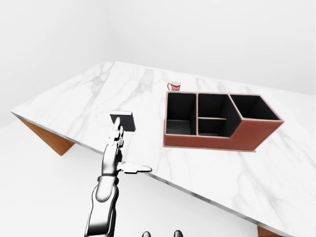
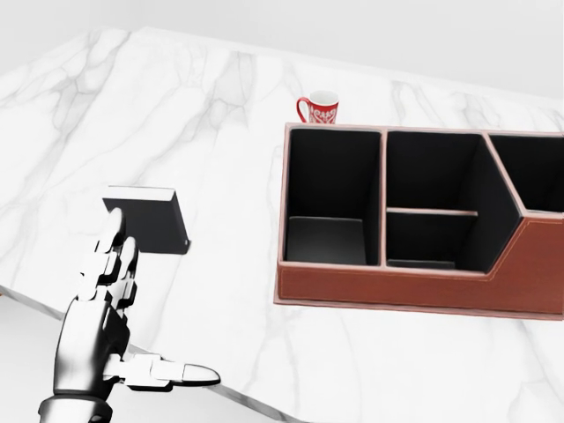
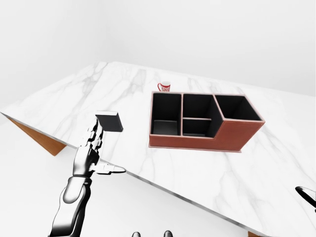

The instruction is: Pick up the book and place it in the left compartment of the caddy.

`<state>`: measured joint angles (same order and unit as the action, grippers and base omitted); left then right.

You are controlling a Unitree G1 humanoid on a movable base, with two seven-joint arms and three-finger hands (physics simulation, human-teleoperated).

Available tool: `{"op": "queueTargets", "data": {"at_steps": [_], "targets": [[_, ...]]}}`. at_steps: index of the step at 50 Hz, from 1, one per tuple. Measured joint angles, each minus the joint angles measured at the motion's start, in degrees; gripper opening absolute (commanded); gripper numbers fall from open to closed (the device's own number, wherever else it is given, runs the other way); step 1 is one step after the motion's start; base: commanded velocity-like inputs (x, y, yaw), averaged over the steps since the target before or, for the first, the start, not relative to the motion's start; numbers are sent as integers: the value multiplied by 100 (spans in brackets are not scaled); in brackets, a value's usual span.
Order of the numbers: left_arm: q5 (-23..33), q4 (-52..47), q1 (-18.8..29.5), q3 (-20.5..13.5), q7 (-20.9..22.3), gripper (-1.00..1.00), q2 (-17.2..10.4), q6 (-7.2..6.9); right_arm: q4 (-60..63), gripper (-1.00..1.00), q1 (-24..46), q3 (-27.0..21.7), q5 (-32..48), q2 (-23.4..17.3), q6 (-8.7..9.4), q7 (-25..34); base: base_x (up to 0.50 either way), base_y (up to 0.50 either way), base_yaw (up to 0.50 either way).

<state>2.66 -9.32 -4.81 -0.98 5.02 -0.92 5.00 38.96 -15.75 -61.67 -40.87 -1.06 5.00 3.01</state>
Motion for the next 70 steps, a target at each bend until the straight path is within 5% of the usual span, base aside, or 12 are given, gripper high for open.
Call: {"op": "queueTargets", "data": {"at_steps": [70], "targets": [[-61,-177,-83,50,91,100,14,0,-43,100,26,-15,-104,-66,0,-169,16,6,0]]}}
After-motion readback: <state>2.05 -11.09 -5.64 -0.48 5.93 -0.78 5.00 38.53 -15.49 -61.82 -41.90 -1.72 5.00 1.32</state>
